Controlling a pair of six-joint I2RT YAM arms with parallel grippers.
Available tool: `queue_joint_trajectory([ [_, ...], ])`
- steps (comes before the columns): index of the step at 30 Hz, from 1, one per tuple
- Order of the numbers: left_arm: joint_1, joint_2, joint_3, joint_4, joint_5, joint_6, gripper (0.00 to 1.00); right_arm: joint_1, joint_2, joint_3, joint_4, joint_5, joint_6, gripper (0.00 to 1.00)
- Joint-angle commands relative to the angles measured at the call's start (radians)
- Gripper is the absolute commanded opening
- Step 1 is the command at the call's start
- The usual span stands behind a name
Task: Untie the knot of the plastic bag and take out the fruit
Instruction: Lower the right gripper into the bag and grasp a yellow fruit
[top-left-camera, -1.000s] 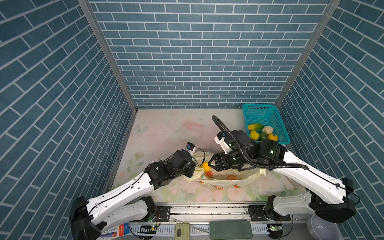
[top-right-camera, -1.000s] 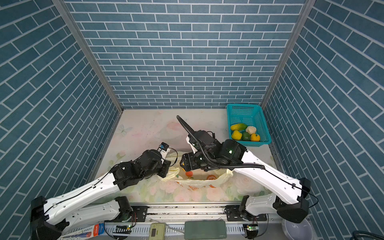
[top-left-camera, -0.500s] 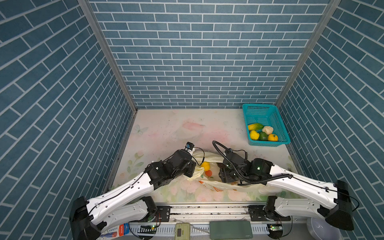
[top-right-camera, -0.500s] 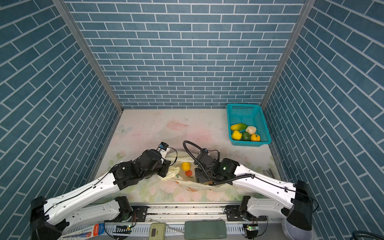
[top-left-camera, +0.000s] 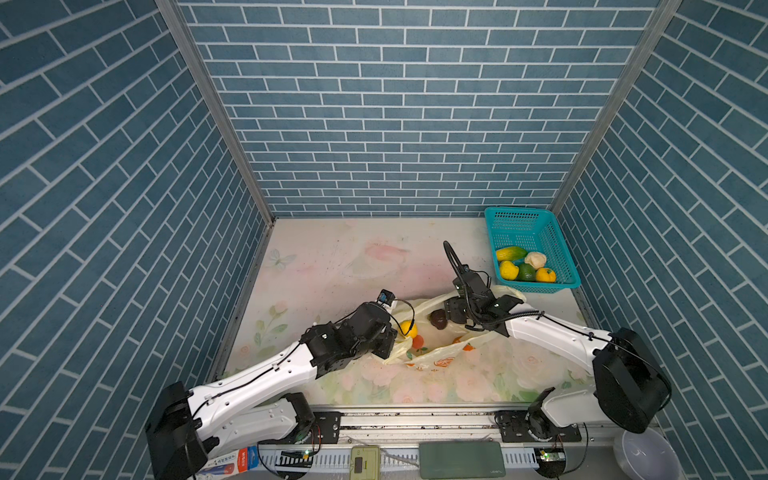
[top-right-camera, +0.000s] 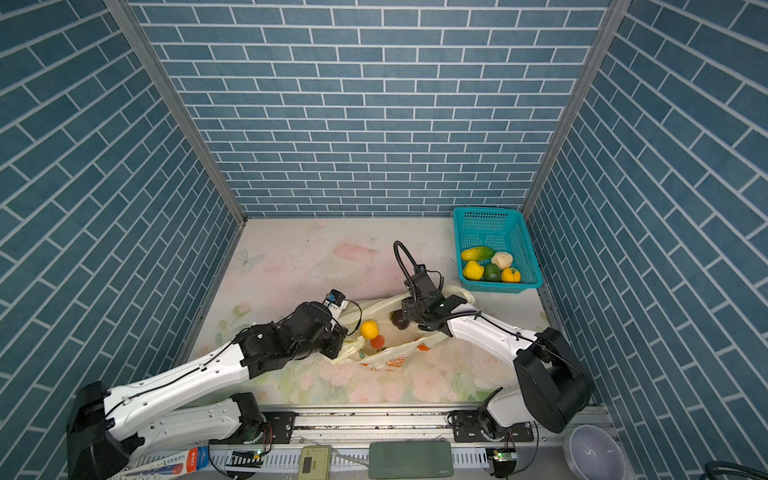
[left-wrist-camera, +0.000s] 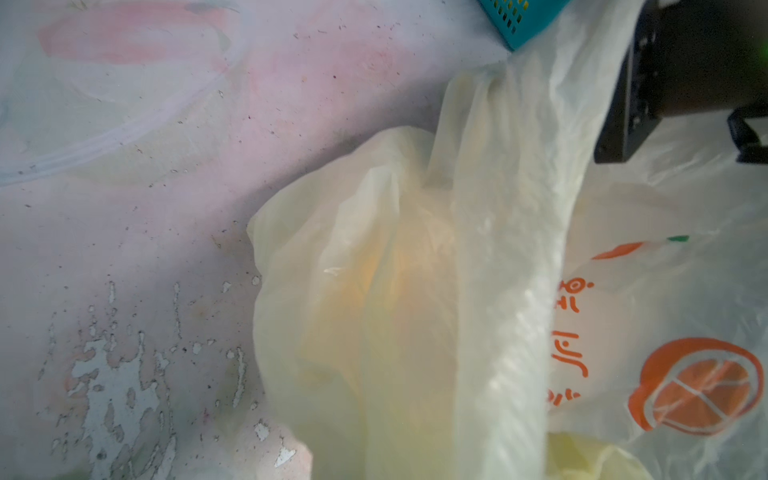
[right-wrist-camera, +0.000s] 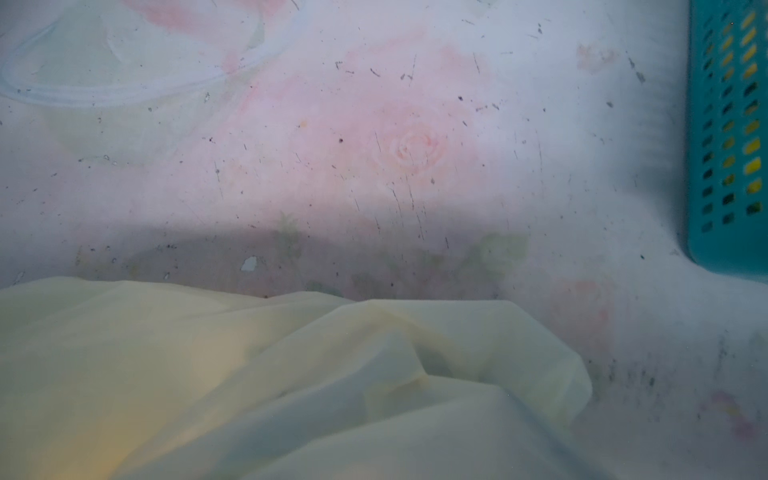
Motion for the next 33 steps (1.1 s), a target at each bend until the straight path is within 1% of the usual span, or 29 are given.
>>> queue_joint_trajectory([
  [1, -0.014, 0.035, 0.004, 0.040, 0.007, -0.017, 0.00, 0.006, -0.015, 0.049, 0.013, -0.075, -0.044, 0.75],
  [6, -0.014, 0.064, 0.025, 0.072, -0.015, -0.038, 0.00, 0.099, -0.107, 0.060, -0.163, -0.109, 0.031, 0.77],
  [9, -0.014, 0.083, 0.039, 0.069, -0.024, -0.050, 0.00, 0.171, -0.133, 0.073, -0.248, -0.096, 0.081, 0.77],
  [12, -0.014, 0.092, 0.050, 0.065, -0.033, -0.061, 0.00, 0.226, -0.155, 0.057, -0.285, -0.049, 0.135, 0.78],
  [17, -0.007, 0.102, 0.062, 0.058, -0.057, -0.097, 0.00, 0.288, -0.209, -0.032, -0.250, 0.031, 0.218, 0.78],
  [21, 0.008, 0.101, 0.063, 0.057, -0.064, -0.141, 0.00, 0.365, -0.245, -0.113, -0.231, 0.125, 0.249, 0.77],
  [25, 0.029, 0.099, 0.062, 0.067, -0.063, -0.161, 0.00, 0.431, -0.253, -0.211, -0.182, 0.156, 0.282, 0.77],
  [29, 0.048, 0.093, 0.063, 0.077, -0.070, -0.156, 0.00, 0.453, -0.213, -0.281, -0.151, 0.153, 0.311, 0.77],
  [33, 0.062, 0.082, 0.065, 0.059, -0.066, -0.123, 0.00, 0.463, -0.161, -0.332, -0.115, 0.128, 0.334, 0.77],
])
